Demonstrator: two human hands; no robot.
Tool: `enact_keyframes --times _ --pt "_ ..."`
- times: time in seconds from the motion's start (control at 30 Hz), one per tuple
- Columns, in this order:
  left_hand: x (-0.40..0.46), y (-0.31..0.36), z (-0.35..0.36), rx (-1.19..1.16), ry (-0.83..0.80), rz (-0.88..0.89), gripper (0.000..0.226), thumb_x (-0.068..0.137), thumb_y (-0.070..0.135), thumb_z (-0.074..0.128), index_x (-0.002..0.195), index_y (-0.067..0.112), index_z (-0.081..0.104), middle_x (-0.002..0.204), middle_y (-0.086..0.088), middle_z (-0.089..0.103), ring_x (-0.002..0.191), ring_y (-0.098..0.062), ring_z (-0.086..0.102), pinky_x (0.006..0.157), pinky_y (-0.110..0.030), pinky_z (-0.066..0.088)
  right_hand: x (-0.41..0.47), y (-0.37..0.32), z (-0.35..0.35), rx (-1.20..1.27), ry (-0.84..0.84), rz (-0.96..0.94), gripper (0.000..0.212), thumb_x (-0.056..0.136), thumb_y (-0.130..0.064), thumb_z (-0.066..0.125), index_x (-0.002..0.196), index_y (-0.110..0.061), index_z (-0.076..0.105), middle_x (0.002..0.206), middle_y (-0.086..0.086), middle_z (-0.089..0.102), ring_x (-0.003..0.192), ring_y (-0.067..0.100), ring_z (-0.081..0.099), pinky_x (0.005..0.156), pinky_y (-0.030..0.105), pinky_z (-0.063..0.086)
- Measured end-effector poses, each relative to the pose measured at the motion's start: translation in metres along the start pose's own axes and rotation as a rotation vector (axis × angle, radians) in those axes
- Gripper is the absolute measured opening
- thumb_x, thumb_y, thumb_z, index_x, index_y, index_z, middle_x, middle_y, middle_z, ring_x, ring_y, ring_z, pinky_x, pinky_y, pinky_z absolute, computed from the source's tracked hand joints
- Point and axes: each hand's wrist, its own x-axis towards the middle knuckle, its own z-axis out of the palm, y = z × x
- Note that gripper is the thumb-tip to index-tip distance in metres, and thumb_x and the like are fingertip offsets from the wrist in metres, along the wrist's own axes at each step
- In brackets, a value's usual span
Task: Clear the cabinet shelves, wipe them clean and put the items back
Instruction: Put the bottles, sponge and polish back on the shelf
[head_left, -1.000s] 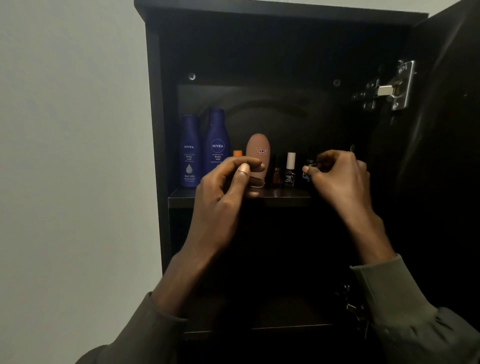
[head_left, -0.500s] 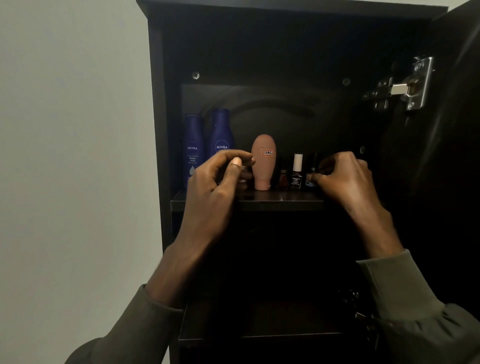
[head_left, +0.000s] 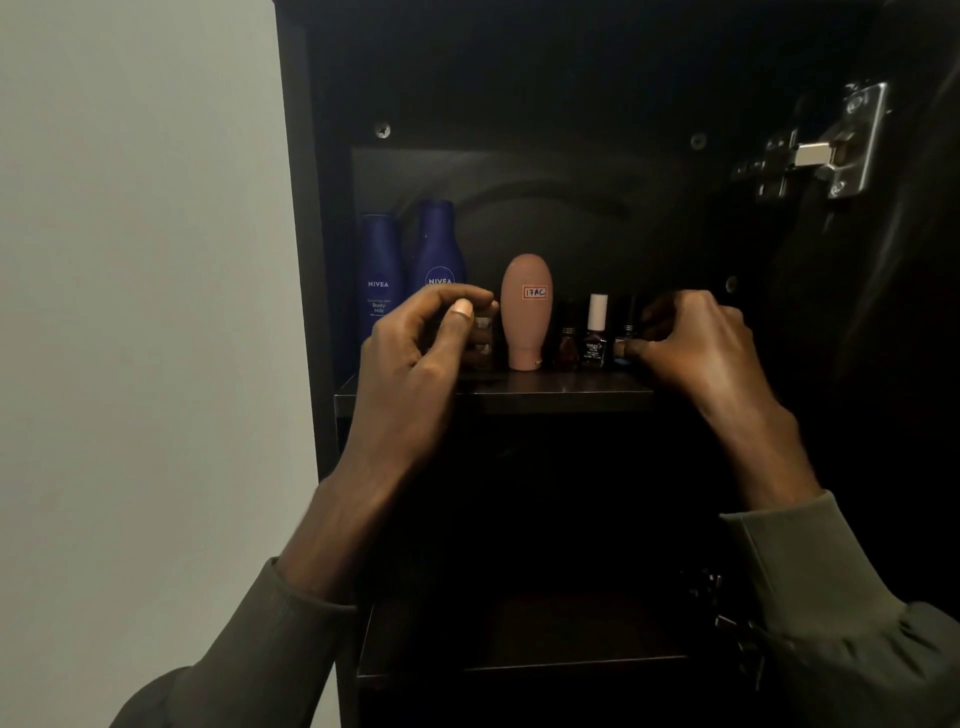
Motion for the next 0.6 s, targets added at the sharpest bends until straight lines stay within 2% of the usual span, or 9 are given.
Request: enact_keyframes --times 0.17,0.3,0.43,0.53,0.6 --pt "0.000 -0.001 -0.002 0.002 0.013 -0.014 0.022 0.101 0.013 0.049 0.112 0.013 0.068 0.109 0.003 0.072 0.100 -0.011 0.070 0.086 -0.026 0.059 -0.004 0.003 -0.005 0.045 0.056 -0.028 0.061 0.081 -0.032 0.078 0.135 -0.020 0.051 0.124 0.006 0.063 0.116 0.023 0.058 0.085 0.029 0.044" --pt "-0.002 -0.003 -0.004 0.030 0.034 0.001 0.023 0.100 0.016 0.050 0.114 0.010 0.067 0.112 0.000 0.071 0.104 -0.011 0.068 0.092 -0.023 0.055 -0.019 0.011 -0.011 0.119 0.222 -0.135 0.068 0.080 -0.033 0.077 0.140 -0.028 0.044 0.133 0.001 0.058 0.122 0.017 0.054 0.100 0.032 0.045" --pt "-0.003 -0.001 -0.008 0.014 0.027 0.021 0.023 0.100 0.013 0.050 0.115 0.006 0.067 0.112 -0.002 0.070 0.103 -0.008 0.067 0.091 -0.019 0.054 -0.048 0.019 -0.014 0.273 0.318 -0.257 0.062 0.083 -0.028 0.075 0.137 -0.032 0.046 0.135 -0.005 0.054 0.124 0.008 0.052 0.097 0.026 0.046" --pt "-0.007 0.004 -0.011 -0.022 0.032 0.055 0.023 0.100 0.010 0.049 0.113 0.002 0.066 0.110 -0.004 0.071 0.102 -0.010 0.068 0.088 -0.020 0.054 -0.081 0.023 -0.013 0.476 0.359 -0.353 0.050 0.087 -0.021 0.072 0.133 -0.024 0.051 0.129 -0.005 0.059 0.120 0.002 0.056 0.097 0.025 0.051" --pt "-0.014 0.007 -0.011 -0.051 0.026 0.080 0.024 0.101 0.010 0.048 0.112 0.001 0.066 0.108 -0.007 0.071 0.102 -0.014 0.069 0.089 -0.025 0.055 -0.105 0.030 -0.008 0.594 0.355 -0.409 0.040 0.092 -0.015 0.067 0.129 -0.016 0.053 0.123 0.002 0.062 0.116 0.008 0.060 0.096 0.023 0.050"
